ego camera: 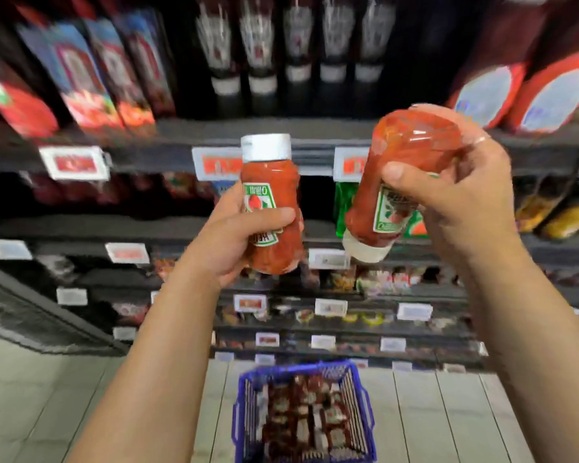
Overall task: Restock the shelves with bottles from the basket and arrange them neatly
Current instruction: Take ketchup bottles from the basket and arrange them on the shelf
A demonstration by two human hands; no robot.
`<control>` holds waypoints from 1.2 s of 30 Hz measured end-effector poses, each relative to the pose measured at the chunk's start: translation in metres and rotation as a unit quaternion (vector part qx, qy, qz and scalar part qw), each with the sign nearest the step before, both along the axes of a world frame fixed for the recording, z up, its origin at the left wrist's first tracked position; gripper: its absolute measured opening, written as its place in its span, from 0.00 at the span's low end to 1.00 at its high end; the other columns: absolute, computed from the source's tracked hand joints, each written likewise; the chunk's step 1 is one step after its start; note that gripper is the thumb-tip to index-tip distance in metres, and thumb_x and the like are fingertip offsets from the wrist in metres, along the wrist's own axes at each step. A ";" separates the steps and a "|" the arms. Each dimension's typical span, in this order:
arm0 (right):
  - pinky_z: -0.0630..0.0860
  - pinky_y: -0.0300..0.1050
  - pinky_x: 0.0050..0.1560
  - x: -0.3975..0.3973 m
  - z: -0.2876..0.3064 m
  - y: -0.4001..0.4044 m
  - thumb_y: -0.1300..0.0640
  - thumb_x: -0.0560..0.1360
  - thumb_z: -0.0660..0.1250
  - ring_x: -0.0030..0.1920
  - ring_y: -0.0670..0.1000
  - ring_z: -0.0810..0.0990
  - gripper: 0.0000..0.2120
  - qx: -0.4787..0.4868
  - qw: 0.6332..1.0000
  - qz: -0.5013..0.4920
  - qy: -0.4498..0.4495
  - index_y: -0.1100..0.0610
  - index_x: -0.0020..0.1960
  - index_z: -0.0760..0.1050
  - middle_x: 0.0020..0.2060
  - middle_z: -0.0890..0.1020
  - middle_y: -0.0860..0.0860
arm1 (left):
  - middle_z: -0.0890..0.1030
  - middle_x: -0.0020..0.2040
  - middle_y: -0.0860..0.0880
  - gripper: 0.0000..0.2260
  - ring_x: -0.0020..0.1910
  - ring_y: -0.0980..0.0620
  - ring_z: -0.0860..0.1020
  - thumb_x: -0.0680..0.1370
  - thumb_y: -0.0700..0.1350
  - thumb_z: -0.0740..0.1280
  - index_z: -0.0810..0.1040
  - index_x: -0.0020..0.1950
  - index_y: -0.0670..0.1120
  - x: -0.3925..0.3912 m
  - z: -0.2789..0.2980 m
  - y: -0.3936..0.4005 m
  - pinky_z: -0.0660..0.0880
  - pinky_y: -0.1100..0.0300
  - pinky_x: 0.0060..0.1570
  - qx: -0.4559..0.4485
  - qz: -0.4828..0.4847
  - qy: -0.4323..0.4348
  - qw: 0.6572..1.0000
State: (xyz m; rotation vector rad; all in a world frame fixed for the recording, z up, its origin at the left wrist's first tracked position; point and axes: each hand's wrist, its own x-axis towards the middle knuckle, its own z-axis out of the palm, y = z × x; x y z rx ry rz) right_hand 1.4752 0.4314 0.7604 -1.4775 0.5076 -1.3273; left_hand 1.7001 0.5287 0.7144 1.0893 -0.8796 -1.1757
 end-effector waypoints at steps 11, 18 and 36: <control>0.82 0.47 0.53 0.078 0.090 -0.048 0.59 0.64 0.83 0.48 0.47 0.84 0.22 -0.074 0.985 -0.128 0.086 0.58 0.55 0.79 0.49 0.86 0.54 | 0.84 0.47 0.46 0.21 0.48 0.43 0.84 0.64 0.44 0.80 0.81 0.55 0.52 0.107 0.103 -0.055 0.82 0.46 0.48 -0.097 -0.025 -0.114 0.988; 0.80 0.37 0.46 0.087 0.081 -0.094 0.58 0.67 0.82 0.45 0.44 0.86 0.14 -0.054 0.965 -0.204 0.155 0.56 0.50 0.84 0.43 0.88 0.45 | 0.86 0.45 0.42 0.30 0.45 0.45 0.86 0.57 0.52 0.82 0.83 0.55 0.40 0.125 0.098 -0.090 0.81 0.52 0.43 -0.034 -0.029 -0.156 0.987; 0.74 0.36 0.53 0.043 0.059 -0.136 0.57 0.71 0.79 0.55 0.49 0.81 0.26 -0.126 0.896 -0.306 0.295 0.60 0.65 0.74 0.56 0.82 0.55 | 0.87 0.45 0.52 0.30 0.45 0.53 0.86 0.52 0.54 0.84 0.81 0.52 0.52 0.073 0.081 -0.152 0.82 0.53 0.47 -0.008 0.077 -0.100 0.992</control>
